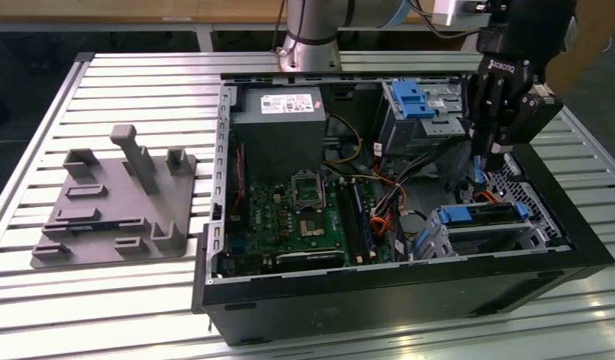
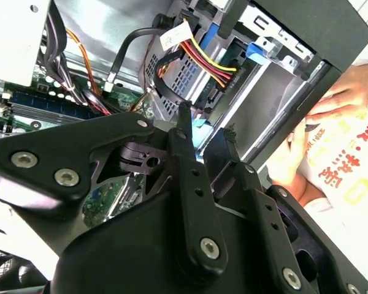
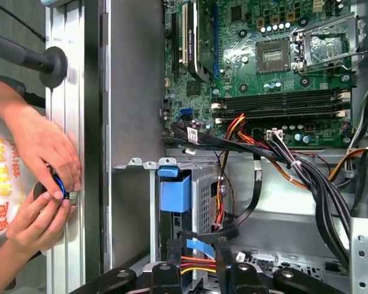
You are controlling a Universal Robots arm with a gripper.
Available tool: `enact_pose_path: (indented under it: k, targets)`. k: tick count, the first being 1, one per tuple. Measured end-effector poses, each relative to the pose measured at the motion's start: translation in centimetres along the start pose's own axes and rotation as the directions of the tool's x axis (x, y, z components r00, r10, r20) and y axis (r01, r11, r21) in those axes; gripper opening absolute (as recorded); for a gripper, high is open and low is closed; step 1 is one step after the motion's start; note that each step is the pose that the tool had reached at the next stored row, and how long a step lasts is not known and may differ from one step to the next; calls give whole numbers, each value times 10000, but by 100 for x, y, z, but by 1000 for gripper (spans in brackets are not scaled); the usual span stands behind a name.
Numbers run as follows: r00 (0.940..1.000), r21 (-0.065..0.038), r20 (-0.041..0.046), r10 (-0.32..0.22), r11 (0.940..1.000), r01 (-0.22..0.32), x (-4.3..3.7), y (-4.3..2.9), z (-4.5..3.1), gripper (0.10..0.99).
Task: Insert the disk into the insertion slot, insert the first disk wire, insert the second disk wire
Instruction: 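Insert the second disk wire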
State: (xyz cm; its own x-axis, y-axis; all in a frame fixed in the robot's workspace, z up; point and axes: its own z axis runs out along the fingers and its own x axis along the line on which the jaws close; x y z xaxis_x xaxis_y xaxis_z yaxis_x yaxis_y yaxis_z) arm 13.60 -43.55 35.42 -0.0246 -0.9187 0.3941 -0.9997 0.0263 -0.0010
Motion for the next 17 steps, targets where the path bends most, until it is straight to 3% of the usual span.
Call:
enact_pose_path:
  k: [3, 7, 9, 13, 17]
  targets:
    - [9999, 7, -112, -9, 10000, 9, -11, 0, 26, 361]
    - [9990, 25, -438, -29, 10000, 30, -18, 0, 43, 361]
    - [9985, 32, -555, -39, 10000, 41, -24, 0, 57, 361]
    - [9978, 43, -663, -59, 10000, 62, -43, 0, 100, 361]
    - [9975, 52, -705, -75, 10000, 79, -63, 1, 149, 361]
